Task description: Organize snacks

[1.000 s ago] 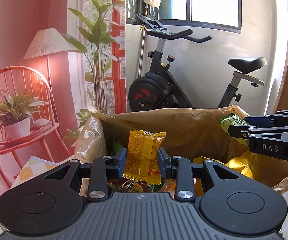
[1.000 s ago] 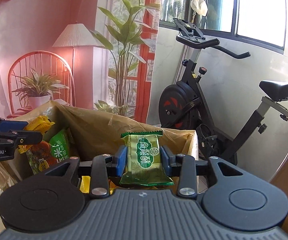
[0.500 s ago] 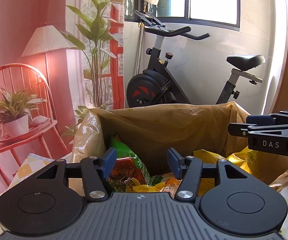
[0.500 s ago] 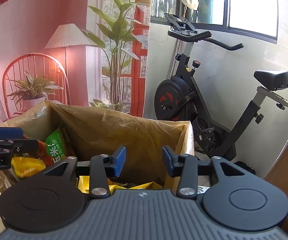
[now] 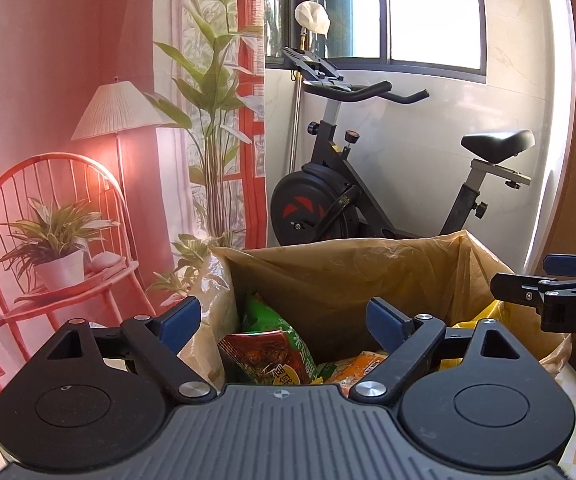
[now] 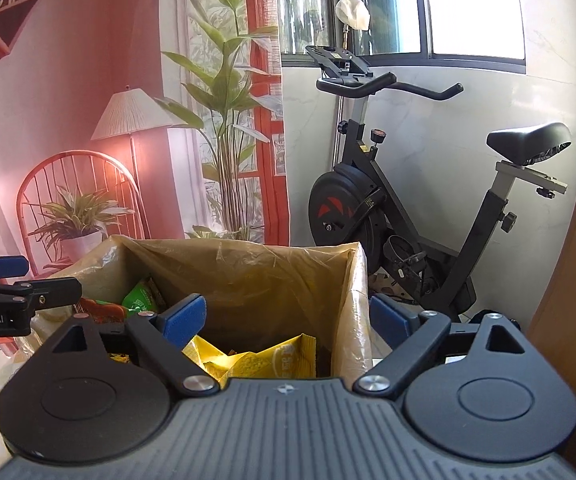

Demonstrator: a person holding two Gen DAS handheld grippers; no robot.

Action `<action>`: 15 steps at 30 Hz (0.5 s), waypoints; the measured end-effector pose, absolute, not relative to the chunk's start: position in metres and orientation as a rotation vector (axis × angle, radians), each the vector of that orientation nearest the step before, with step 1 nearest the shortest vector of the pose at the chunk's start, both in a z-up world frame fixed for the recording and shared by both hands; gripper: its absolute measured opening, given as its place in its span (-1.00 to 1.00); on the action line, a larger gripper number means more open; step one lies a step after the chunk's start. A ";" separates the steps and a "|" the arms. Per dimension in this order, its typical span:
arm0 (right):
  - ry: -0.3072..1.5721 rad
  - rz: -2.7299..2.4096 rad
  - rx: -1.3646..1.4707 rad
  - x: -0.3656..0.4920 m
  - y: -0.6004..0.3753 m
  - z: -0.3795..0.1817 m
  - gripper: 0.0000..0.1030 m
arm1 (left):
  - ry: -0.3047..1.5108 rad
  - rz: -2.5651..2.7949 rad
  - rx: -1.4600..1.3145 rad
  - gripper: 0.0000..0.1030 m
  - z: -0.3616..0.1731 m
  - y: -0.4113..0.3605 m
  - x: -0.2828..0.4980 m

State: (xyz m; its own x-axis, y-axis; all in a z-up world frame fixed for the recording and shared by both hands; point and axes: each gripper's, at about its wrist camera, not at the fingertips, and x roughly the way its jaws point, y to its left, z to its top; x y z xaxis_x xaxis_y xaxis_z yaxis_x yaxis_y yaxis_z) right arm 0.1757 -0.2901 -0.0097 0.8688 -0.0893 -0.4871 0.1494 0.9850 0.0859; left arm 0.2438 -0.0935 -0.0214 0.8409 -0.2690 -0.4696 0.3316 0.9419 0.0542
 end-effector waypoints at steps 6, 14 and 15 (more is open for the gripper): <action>0.475 -0.098 0.135 0.154 -0.284 0.000 0.81 | 0.455 -0.347 0.133 0.77 -0.012 -0.092 0.227; 0.452 -0.087 0.137 0.135 -0.277 0.011 0.84 | 0.417 -0.314 0.154 0.80 -0.001 -0.087 0.202; 0.453 -0.089 0.137 0.133 -0.276 0.012 0.84 | 0.413 -0.304 0.153 0.80 0.000 -0.085 0.200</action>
